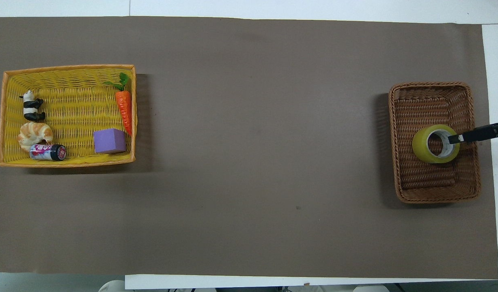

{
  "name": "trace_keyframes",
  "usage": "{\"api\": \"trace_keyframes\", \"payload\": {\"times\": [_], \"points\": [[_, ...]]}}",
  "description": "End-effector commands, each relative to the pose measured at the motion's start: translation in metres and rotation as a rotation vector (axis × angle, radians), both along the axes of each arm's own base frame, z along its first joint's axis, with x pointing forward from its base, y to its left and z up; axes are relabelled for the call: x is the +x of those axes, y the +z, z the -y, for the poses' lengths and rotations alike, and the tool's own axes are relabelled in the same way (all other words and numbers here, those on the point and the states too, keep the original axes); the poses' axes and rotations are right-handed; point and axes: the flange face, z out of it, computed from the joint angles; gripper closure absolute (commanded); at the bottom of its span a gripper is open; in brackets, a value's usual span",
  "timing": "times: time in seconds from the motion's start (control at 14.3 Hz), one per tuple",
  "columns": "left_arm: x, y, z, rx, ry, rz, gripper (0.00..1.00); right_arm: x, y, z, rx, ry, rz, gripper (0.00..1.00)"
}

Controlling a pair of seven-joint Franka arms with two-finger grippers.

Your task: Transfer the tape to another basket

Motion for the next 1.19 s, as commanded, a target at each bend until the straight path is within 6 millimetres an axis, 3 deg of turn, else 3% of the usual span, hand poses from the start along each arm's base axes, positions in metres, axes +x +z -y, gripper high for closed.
{"api": "trace_keyframes", "payload": {"times": [0.0, 0.14, 0.28, 0.42, 0.7, 0.84, 0.91, 1.12], "points": [[-0.004, -0.001, 0.001, 0.005, 0.001, -0.002, 0.00, 0.010, 0.081, -0.047, -0.183, 0.064, 0.057, 0.00], [-0.004, -0.001, -0.007, 0.005, 0.016, -0.002, 0.00, 0.009, 0.129, -0.078, -0.306, -0.034, 0.012, 0.00], [-0.004, -0.001, -0.008, 0.005, 0.018, -0.002, 0.00, 0.004, 0.166, -0.123, -0.388, -0.127, -0.038, 0.00], [-0.004, -0.001, -0.004, 0.005, 0.010, -0.002, 0.00, -0.009, 0.199, -0.142, -0.426, -0.195, -0.072, 0.00], [-0.004, -0.001, -0.004, 0.005, 0.010, -0.002, 0.00, -0.018, 0.233, -0.142, -0.493, -0.184, -0.068, 0.00], [-0.004, -0.001, -0.006, 0.005, 0.015, -0.002, 0.00, -0.017, 0.239, -0.148, -0.506, -0.173, -0.066, 0.00], [-0.004, -0.001, -0.006, 0.005, 0.015, -0.002, 0.00, -0.018, 0.244, -0.161, -0.515, -0.158, -0.052, 0.00], [-0.004, -0.001, -0.006, 0.005, 0.015, -0.002, 0.00, -0.034, 0.254, -0.169, -0.516, -0.185, -0.036, 0.00]]}}
